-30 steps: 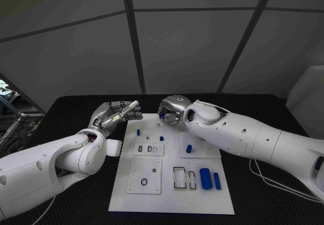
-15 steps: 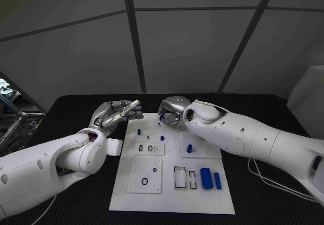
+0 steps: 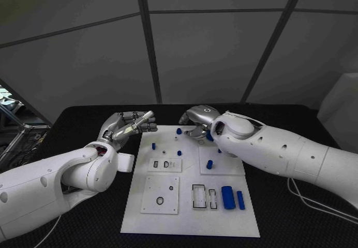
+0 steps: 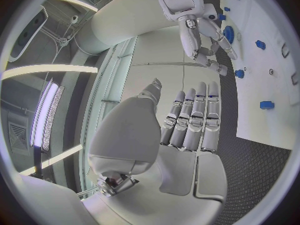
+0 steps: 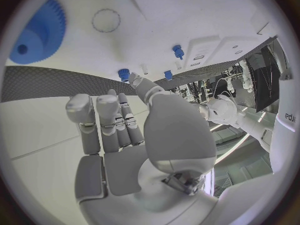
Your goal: Assemble the parts on the task board
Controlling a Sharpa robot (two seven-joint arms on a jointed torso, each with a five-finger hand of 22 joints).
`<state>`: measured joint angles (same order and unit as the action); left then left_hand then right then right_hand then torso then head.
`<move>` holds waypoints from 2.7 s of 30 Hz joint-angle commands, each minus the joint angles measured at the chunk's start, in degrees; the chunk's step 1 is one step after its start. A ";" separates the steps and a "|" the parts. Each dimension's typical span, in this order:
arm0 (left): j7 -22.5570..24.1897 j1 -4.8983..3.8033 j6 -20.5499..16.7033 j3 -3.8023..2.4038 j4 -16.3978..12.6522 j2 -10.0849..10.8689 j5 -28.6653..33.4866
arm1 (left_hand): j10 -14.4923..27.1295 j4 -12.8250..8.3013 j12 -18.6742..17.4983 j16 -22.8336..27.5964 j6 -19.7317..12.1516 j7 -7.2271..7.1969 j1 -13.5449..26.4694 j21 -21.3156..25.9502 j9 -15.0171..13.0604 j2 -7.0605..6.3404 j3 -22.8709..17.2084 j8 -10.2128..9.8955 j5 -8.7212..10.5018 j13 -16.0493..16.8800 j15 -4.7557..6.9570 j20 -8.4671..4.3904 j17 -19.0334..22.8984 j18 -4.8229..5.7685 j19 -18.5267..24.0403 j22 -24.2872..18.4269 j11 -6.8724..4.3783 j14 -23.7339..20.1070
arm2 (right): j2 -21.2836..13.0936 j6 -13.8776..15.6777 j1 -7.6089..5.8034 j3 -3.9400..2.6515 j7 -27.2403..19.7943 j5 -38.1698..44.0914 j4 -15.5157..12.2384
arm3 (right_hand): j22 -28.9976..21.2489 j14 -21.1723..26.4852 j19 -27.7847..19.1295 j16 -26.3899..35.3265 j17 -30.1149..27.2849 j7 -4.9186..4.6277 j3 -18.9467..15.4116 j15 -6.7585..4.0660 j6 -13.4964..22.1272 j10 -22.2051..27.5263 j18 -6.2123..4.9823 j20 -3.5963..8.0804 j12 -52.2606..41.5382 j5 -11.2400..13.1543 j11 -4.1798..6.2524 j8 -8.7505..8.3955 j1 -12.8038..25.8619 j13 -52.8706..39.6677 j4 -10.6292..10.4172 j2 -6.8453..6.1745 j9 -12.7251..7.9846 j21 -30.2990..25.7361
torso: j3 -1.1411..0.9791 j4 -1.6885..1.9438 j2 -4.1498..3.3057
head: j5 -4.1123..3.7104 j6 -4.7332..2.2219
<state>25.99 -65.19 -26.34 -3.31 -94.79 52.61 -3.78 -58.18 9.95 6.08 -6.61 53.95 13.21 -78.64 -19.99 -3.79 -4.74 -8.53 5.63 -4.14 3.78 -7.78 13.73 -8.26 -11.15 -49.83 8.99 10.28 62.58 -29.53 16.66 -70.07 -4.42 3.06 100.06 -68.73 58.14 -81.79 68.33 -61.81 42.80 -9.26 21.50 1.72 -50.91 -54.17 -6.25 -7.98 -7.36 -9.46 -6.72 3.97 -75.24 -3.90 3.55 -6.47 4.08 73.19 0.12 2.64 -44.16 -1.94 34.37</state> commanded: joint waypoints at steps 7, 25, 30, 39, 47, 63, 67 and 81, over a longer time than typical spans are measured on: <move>0.05 -0.10 1.29 -0.07 0.35 0.20 -0.33 | -0.10 -0.26 -0.33 0.43 0.15 0.63 0.29 0.22 0.00 0.41 -0.01 -0.27 0.26 0.04 -0.04 0.18 -0.10 0.89 0.45 -0.09 0.32 -0.51 | -10.06 2.60 -0.18 -0.14 1.93 -10.21 -8.34 | 6.73 -2.09 5.34 -3.76 5.66 -0.96 -2.63 -0.79 -3.81 -9.57 1.01 0.71 -5.23 -2.48 0.86 0.79 2.82 -1.12 -2.80 -0.66 0.32 3.48 | -0.40 -0.96 0.45 | 0.01 -0.25; -0.38 -0.09 1.98 -0.05 1.22 -0.43 -0.33 | -0.28 -0.31 -0.28 0.49 0.29 0.56 0.30 0.22 -0.03 0.49 -0.03 -0.23 0.26 0.08 -0.02 0.20 -0.15 0.86 0.51 -0.09 0.26 -0.44 | -14.59 -9.93 -0.33 -0.20 8.91 -15.07 -8.93 | 21.08 -5.63 14.08 -20.67 31.33 0.19 -23.14 -2.09 0.54 -20.16 3.83 2.16 -54.96 -8.15 2.77 3.36 -6.33 -51.15 -19.60 -2.14 0.21 11.59 | -0.44 -0.89 0.28 | -0.55 0.02; -0.43 -0.09 2.06 -0.05 1.36 -0.60 -0.33 | -0.28 -0.31 -0.28 0.49 0.29 0.56 0.30 0.22 -0.03 0.49 -0.03 -0.23 0.26 0.08 -0.02 0.20 -0.15 0.86 0.51 -0.09 0.26 -0.44 | -13.33 -10.34 -0.33 -0.20 9.49 -14.61 -7.52 | 24.19 -6.26 16.04 -23.33 36.22 -0.20 -23.46 -1.60 0.84 -24.44 4.47 1.56 -67.58 -8.95 2.31 4.64 -6.67 -66.17 -19.82 -1.11 0.17 13.18 | -0.39 -0.84 0.27 | -0.62 0.20; -0.47 -0.09 2.06 -0.05 1.42 -0.60 -0.33 | -0.28 -0.31 -0.28 0.49 0.29 0.56 0.30 0.22 -0.03 0.49 -0.03 -0.23 0.26 0.08 -0.02 0.20 -0.15 0.86 0.51 -0.09 0.26 -0.44 | -12.73 -8.99 -0.32 -0.20 10.46 -13.76 -6.58 | 27.88 -6.99 18.65 -25.53 40.78 -0.28 -23.42 -1.32 0.27 -30.34 5.30 1.25 -76.47 -9.48 2.10 5.83 -6.36 -77.59 -19.38 0.38 0.15 14.98 | -0.44 -0.91 0.36 | -0.48 0.41; -0.49 -0.08 2.08 -0.05 1.47 -0.58 -0.33 | -0.28 -0.31 -0.28 0.49 0.29 0.56 0.30 0.22 -0.03 0.49 -0.03 -0.23 0.26 0.08 -0.02 0.20 -0.15 0.86 0.51 -0.09 0.26 -0.44 | -12.77 -8.37 -0.32 -0.21 10.63 -13.37 -6.62 | 29.27 -7.56 19.67 -26.89 43.91 -0.20 -23.54 -1.25 -0.54 -32.82 5.62 1.13 -79.43 -9.84 2.10 6.50 -6.07 -81.62 -18.99 0.96 0.19 15.63 | -0.46 -0.89 0.35 | -0.52 0.46; -0.65 -0.08 2.23 -0.05 1.63 -0.68 -0.33 | -0.28 -0.31 -0.28 0.49 0.29 0.56 0.30 0.22 -0.03 0.49 -0.03 -0.23 0.26 0.08 -0.02 0.20 -0.15 0.86 0.51 -0.09 0.26 -0.44 | -11.67 -6.14 -0.32 -0.21 10.35 -11.60 -6.26 | 29.83 -7.87 20.08 -27.57 45.56 -0.43 -23.98 -1.02 0.03 -32.86 5.76 0.97 -79.62 -9.66 1.86 6.30 -5.52 -81.91 -18.79 0.72 -0.05 15.89 | -0.47 -0.86 0.31 | -0.44 0.48; -0.68 -0.08 2.23 -0.05 1.66 -0.70 -0.33 | -0.45 -0.37 -0.26 0.60 0.42 0.50 0.34 0.20 -0.04 0.55 -0.03 -0.22 0.27 0.10 0.01 0.22 -0.20 0.83 0.58 -0.10 0.21 -0.37 | -11.35 -5.66 -0.32 -0.21 10.44 -11.21 -6.06 | 29.74 -7.88 19.99 -27.61 45.66 -0.61 -24.10 -0.86 0.60 -32.56 5.73 0.85 -79.36 -9.58 1.69 6.06 -5.28 -81.59 -18.90 0.53 -0.14 15.85 | -0.47 -0.85 0.34 | -0.41 0.52; -0.96 -0.08 2.44 -0.05 1.61 -0.64 -0.33 | -0.45 -0.36 -0.27 0.62 0.42 0.50 0.38 0.20 -0.04 0.57 -0.01 -0.23 0.27 0.10 0.01 0.22 -0.21 0.83 0.58 -0.10 0.21 -0.36 | -10.36 -9.18 -0.32 -0.21 10.86 -9.15 -5.15 | 29.71 -7.96 19.93 -27.78 46.10 -0.44 -23.03 -0.85 -0.54 -32.57 5.72 0.71 -79.46 -8.77 1.79 6.92 -7.15 -81.83 -17.46 1.43 0.11 15.83 | -0.50 -0.89 0.34 | -0.41 0.65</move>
<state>24.99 -65.18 -24.69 -3.30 -93.08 51.98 -3.80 -58.38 9.95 6.09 -6.34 54.15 13.41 -78.41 -19.98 -3.79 -4.51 -8.54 5.64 -4.14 3.82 -7.78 13.94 -8.41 -11.14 -49.63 8.97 10.47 62.58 -39.98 9.11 -70.28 -4.61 13.74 89.15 -73.93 74.92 -84.04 83.96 -89.24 74.92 -9.65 -1.61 0.52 -51.03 -83.94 -0.85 -7.08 -86.91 -18.59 -4.81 10.64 -81.84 -74.93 -14.18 -4.95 4.12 88.92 -0.35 1.76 -43.82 -2.33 34.98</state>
